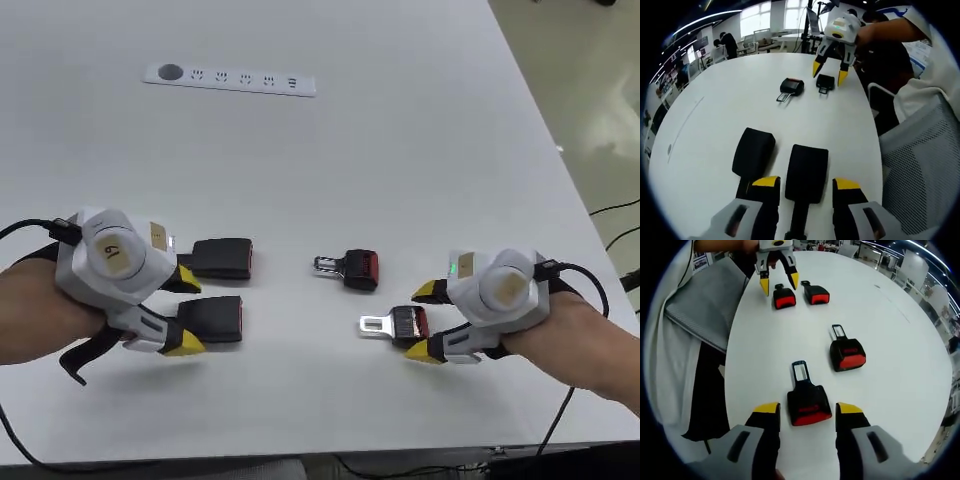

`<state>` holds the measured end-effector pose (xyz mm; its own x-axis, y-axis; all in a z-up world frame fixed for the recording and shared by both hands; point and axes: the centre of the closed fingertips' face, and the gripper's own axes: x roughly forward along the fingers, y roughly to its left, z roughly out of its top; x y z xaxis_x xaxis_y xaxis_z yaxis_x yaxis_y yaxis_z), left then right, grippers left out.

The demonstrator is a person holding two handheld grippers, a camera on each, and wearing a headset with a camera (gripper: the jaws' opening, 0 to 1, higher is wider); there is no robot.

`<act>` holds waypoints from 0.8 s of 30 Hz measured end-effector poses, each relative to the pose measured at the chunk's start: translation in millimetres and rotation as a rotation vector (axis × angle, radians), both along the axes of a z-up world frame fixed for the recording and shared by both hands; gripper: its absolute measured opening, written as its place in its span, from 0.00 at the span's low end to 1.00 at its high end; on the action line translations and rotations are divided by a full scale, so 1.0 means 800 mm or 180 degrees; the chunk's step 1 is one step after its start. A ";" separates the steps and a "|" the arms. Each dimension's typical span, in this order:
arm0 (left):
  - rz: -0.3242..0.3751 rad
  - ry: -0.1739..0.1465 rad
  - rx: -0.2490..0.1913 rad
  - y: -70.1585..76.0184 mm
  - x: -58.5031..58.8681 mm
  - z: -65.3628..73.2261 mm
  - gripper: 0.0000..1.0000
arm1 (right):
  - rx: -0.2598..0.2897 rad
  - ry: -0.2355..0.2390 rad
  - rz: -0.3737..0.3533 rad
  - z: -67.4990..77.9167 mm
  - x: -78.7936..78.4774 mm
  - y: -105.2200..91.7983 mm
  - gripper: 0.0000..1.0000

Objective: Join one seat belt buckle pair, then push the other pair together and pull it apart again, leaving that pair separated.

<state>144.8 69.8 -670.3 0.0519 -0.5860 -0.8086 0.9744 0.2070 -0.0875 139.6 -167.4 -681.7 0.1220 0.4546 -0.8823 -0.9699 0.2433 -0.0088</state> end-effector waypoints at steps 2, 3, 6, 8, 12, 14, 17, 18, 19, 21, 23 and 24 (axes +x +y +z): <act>-0.0010 0.0019 0.0018 -0.003 0.001 0.001 0.39 | -0.0006 0.0005 0.0018 0.001 0.000 0.000 0.41; -0.0019 0.0014 0.0029 -0.004 0.002 0.001 0.39 | -0.0017 0.0011 0.0025 -0.001 0.003 -0.001 0.41; -0.0062 0.0011 0.0044 -0.009 0.003 0.004 0.39 | -0.0046 0.0039 0.0068 -0.007 0.002 -0.002 0.39; -0.0087 0.0013 0.0059 -0.011 0.003 0.005 0.39 | -0.0056 0.0047 0.0096 -0.005 0.001 -0.001 0.39; -0.0147 0.0024 0.0089 -0.011 0.001 0.004 0.38 | -0.0081 0.0054 0.0148 -0.010 0.002 -0.001 0.37; -0.0169 0.0039 0.0105 -0.011 0.000 0.004 0.38 | -0.0088 0.0045 0.0166 -0.010 0.002 0.000 0.36; -0.0210 0.0045 0.0136 -0.008 -0.001 0.002 0.37 | -0.0117 0.0037 0.0193 -0.013 0.003 -0.001 0.35; -0.0226 0.0049 0.0151 -0.005 -0.001 -0.001 0.36 | -0.0131 0.0034 0.0210 -0.013 0.002 -0.002 0.35; -0.0235 0.0051 0.0161 -0.004 -0.001 -0.002 0.36 | -0.0140 0.0033 0.0219 -0.013 0.002 -0.002 0.34; -0.0260 0.0059 0.0165 -0.004 -0.002 -0.002 0.36 | -0.0134 0.0040 0.0222 -0.013 0.001 -0.002 0.34; -0.0310 0.0051 0.0136 -0.005 -0.002 -0.001 0.34 | -0.0130 0.0040 0.0223 -0.013 0.002 -0.002 0.34; -0.0314 0.0050 0.0155 -0.005 -0.002 -0.001 0.34 | -0.0129 0.0042 0.0226 -0.013 0.001 -0.002 0.34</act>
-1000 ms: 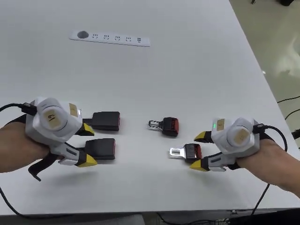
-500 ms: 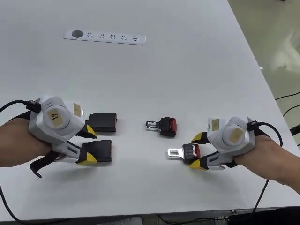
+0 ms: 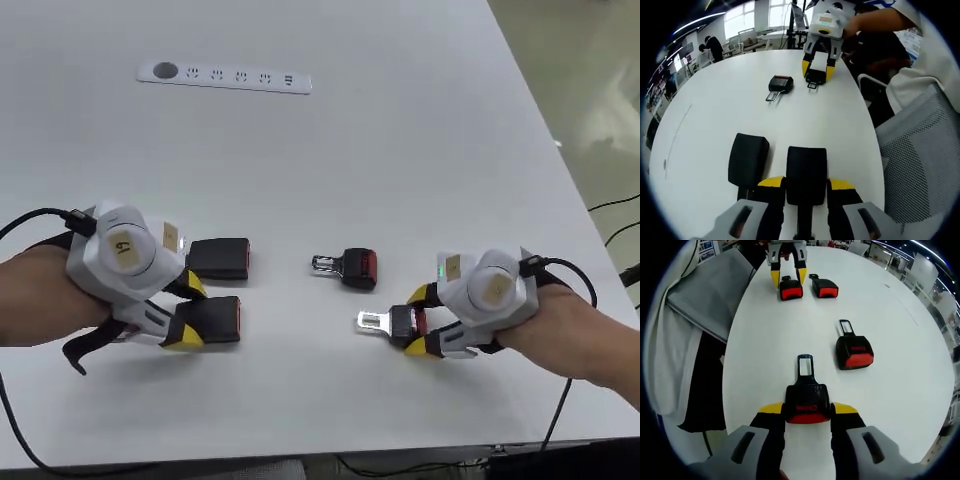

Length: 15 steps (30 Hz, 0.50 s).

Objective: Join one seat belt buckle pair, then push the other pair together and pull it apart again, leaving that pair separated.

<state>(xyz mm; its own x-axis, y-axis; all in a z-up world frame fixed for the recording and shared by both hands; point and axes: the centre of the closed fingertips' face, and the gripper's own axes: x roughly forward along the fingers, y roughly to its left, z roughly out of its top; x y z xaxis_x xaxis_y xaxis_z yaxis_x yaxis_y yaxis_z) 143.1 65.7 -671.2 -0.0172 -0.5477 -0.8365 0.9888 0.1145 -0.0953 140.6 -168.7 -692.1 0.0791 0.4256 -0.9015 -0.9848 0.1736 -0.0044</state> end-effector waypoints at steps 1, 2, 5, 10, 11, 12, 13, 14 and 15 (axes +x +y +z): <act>-0.0003 -0.0001 0.0017 0.001 0.000 -0.001 0.34 | 0.0000 0.0000 0.0001 0.000 0.000 0.000 0.34; -0.0011 -0.0006 0.0033 0.001 0.001 -0.002 0.34 | 0.0000 0.0000 0.0009 0.000 0.000 0.000 0.34; -0.0154 -0.0074 0.0152 0.004 -0.002 -0.007 0.33 | 0.0001 0.0001 0.0016 -0.002 0.001 0.000 0.34; -0.0184 -0.0093 0.0199 0.006 0.000 -0.014 0.34 | -0.0005 0.0007 0.0059 -0.002 0.000 0.000 0.33; -0.0195 -0.0096 0.0209 0.007 0.000 -0.014 0.34 | -0.0011 0.0006 0.0069 -0.002 0.000 0.000 0.33; -0.0195 -0.0096 0.0213 0.007 0.000 -0.015 0.34 | -0.0015 0.0004 0.0079 -0.002 -0.001 0.000 0.33; -0.0194 -0.0094 0.0222 0.007 0.000 -0.015 0.34 | -0.0018 0.0006 0.0084 -0.002 -0.001 0.000 0.33; -0.0205 -0.0101 0.0248 0.008 0.000 -0.017 0.34 | -0.0023 0.0014 0.0082 -0.003 -0.001 -0.001 0.33; -0.0220 -0.0112 0.0263 0.008 0.000 -0.018 0.33 | -0.0027 0.0016 0.0090 -0.003 0.000 -0.001 0.33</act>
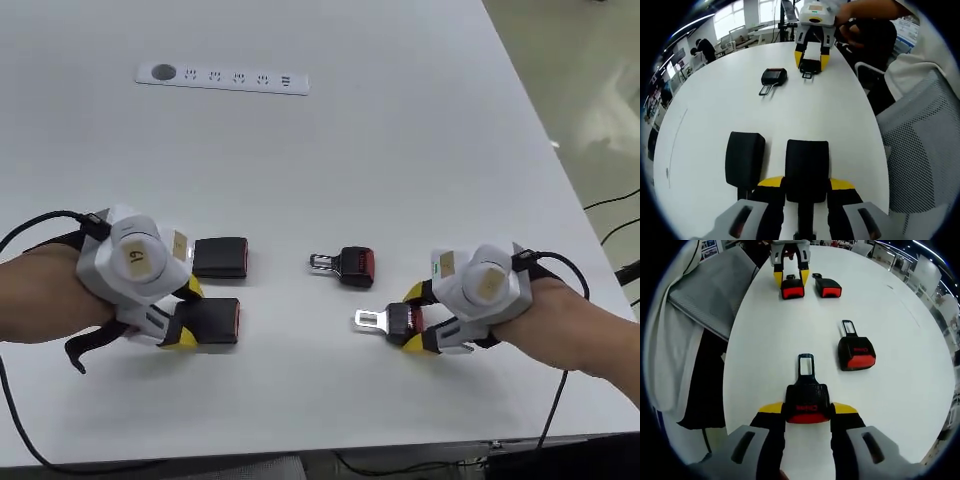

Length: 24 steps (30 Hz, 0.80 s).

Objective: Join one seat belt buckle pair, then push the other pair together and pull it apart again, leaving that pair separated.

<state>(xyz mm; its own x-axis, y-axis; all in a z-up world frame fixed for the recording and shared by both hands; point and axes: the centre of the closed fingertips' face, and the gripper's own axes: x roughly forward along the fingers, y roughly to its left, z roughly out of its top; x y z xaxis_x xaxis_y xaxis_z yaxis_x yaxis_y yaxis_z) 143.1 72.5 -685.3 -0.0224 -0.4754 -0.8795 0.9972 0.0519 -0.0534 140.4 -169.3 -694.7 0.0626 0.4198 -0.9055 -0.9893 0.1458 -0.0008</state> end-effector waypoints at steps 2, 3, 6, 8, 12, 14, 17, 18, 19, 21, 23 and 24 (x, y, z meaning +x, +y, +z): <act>-0.0010 -0.0007 0.0031 0.001 0.001 -0.003 0.33 | -0.0008 0.0004 0.0015 0.000 0.000 -0.001 0.33; -0.0023 -0.0019 0.0047 0.002 0.001 -0.004 0.33 | -0.0012 0.0005 0.0024 0.000 0.000 -0.001 0.33; -0.0040 -0.0032 0.0065 0.002 0.000 -0.005 0.33 | -0.0021 0.0007 0.0069 0.000 -0.001 0.000 0.33; -0.0047 -0.0036 0.0075 0.001 0.000 -0.005 0.33 | -0.0027 0.0009 0.0095 0.000 -0.001 0.000 0.33; -0.0026 -0.0027 0.0079 0.001 -0.002 -0.005 0.33 | -0.0042 0.0012 0.0109 0.001 -0.002 0.002 0.33; -0.0024 -0.0027 0.0071 0.001 -0.002 -0.005 0.33 | -0.0046 0.0004 0.0099 0.001 -0.002 0.002 0.33; -0.0043 -0.0033 0.0079 0.001 -0.002 -0.006 0.33 | -0.0039 0.0004 0.0070 0.001 -0.002 0.002 0.33; -0.0049 -0.0037 0.0087 0.002 -0.002 -0.006 0.33 | -0.0039 0.0004 0.0070 0.001 -0.003 0.002 0.33; -0.0064 -0.0049 0.0107 0.002 -0.002 -0.007 0.33 | -0.0046 0.0011 0.0052 0.001 -0.003 0.002 0.33; -0.0080 -0.0065 0.0128 0.002 -0.002 -0.008 0.33 | -0.0061 0.0012 0.0043 0.002 -0.003 0.003 0.33; -0.0074 -0.0071 0.0138 0.001 -0.003 -0.007 0.33 | -0.0054 0.0025 0.0031 0.002 -0.007 0.007 0.33; -0.0069 -0.0071 0.0137 0.001 -0.003 -0.006 0.33 | -0.0058 0.0026 0.0050 0.002 -0.009 0.009 0.33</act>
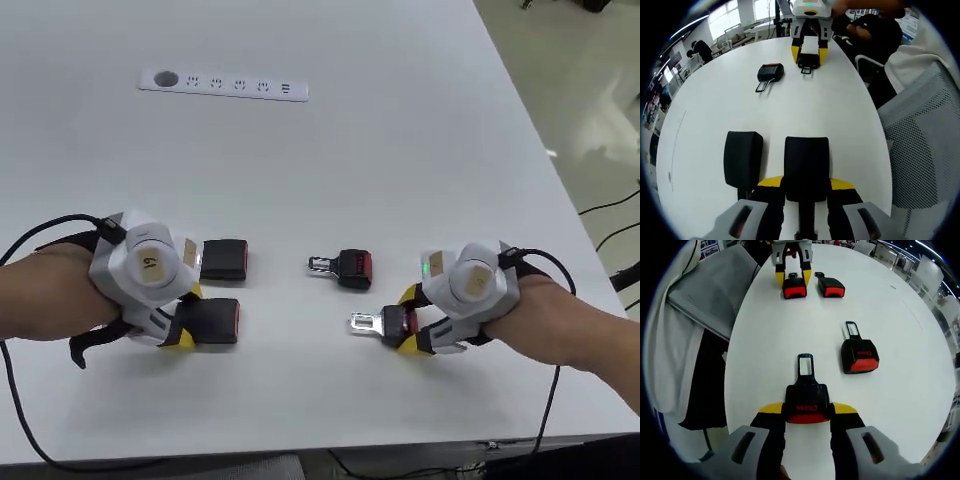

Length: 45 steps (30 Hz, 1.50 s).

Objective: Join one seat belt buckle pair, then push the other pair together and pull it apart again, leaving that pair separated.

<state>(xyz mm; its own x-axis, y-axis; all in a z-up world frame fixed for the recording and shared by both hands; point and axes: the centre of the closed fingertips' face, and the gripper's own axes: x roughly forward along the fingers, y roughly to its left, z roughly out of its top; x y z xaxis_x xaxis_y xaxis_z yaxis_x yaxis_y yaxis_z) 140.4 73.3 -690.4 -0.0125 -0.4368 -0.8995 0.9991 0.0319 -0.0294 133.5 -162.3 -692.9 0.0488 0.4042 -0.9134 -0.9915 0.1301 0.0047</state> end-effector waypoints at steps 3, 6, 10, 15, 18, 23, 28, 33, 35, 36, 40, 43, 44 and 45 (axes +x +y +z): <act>0.0011 0.0002 -0.0006 0.000 0.000 0.000 0.33 | 0.0017 0.0001 0.0005 0.000 -0.001 0.007 0.33; 0.0010 -0.0003 -0.0004 -0.001 -0.002 0.002 0.33 | 0.0037 0.0005 -0.0015 0.000 -0.002 0.014 0.33; 0.0014 -0.0011 -0.0004 -0.002 -0.003 0.004 0.33 | 0.0107 0.0018 -0.0051 0.001 -0.001 0.030 0.33; 0.0009 -0.0007 -0.0012 -0.002 -0.003 0.005 0.33 | 0.0190 -0.0001 -0.0043 0.000 -0.003 0.057 0.33; 0.0021 -0.0009 -0.0006 -0.002 -0.003 0.005 0.33 | 0.0242 -0.0015 -0.0021 0.000 -0.003 0.073 0.33; 0.0027 -0.0008 0.0007 -0.002 -0.004 0.006 0.33 | 0.0279 -0.0025 0.0049 -0.001 -0.004 0.093 0.33; 0.0032 -0.0010 0.0013 -0.001 -0.002 0.004 0.33 | 0.0303 -0.0046 0.0096 0.002 -0.006 0.116 0.33; 0.0036 -0.0015 0.0028 -0.001 -0.002 0.003 0.33 | 0.0356 -0.0054 0.0079 0.003 -0.006 0.138 0.32; 0.0040 -0.0013 0.0024 -0.001 -0.002 0.003 0.33 | 0.0369 -0.0057 0.0080 0.002 -0.002 0.145 0.32; 0.0040 -0.0013 0.0022 -0.001 -0.002 0.003 0.33 | 0.0375 -0.0056 0.0069 0.002 -0.001 0.148 0.32; 0.0031 -0.0011 0.0019 -0.002 -0.002 0.003 0.33 | 0.0365 -0.0050 0.0084 0.001 0.003 0.161 0.32; 0.0017 -0.0013 0.0031 -0.002 -0.004 0.004 0.33 | 0.0340 -0.0040 0.0107 0.000 0.009 0.166 0.32; 0.0015 -0.0014 0.0033 -0.002 -0.004 0.004 0.33 | 0.0312 -0.0044 0.0136 0.000 0.010 0.168 0.32; 0.0015 -0.0014 0.0037 -0.003 -0.004 0.005 0.33 | 0.0300 -0.0044 0.0155 0.000 0.007 0.169 0.32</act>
